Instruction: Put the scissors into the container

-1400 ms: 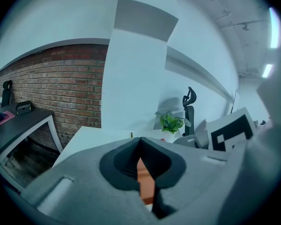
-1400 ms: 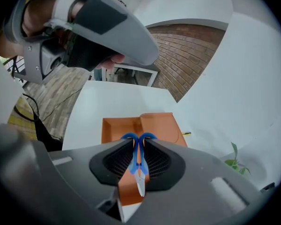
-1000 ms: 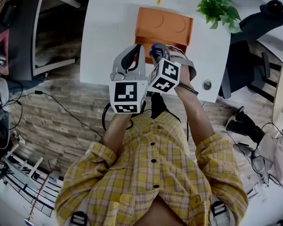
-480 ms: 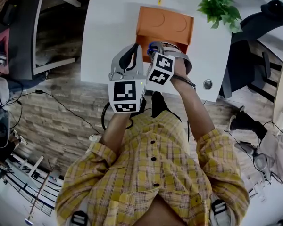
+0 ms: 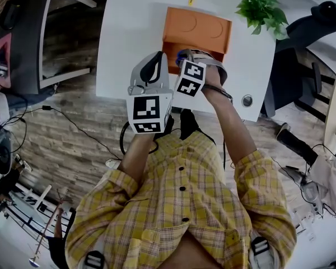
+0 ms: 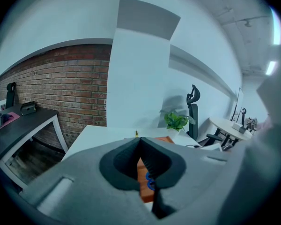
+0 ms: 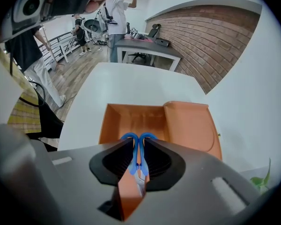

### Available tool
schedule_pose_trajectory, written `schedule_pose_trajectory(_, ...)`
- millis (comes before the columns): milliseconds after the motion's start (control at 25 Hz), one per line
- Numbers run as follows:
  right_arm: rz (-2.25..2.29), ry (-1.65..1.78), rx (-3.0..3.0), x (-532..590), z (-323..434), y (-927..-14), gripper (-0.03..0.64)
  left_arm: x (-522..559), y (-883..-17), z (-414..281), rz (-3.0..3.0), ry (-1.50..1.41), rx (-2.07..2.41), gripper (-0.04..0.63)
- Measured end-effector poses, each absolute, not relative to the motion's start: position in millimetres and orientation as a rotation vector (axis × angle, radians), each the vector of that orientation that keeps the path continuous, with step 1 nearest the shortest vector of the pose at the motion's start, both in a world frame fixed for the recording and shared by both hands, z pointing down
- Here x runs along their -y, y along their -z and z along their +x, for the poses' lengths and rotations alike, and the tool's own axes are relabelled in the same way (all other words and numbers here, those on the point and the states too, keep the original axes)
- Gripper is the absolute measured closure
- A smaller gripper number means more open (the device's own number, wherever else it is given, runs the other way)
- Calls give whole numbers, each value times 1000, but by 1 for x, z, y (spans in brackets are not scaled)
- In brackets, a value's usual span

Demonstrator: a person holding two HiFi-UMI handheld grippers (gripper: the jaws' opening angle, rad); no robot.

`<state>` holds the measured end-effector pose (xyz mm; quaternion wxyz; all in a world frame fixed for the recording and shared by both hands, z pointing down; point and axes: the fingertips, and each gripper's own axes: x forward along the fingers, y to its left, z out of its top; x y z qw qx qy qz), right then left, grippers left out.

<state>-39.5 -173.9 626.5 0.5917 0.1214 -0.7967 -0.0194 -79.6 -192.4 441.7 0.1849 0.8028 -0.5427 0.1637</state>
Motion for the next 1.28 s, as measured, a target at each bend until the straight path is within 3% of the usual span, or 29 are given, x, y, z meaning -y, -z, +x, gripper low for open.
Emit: schedule_pose_trajectory(1280,227,-36,1860,179,-47,-665,537,198,-447,-94,2231,-474,1545,591)
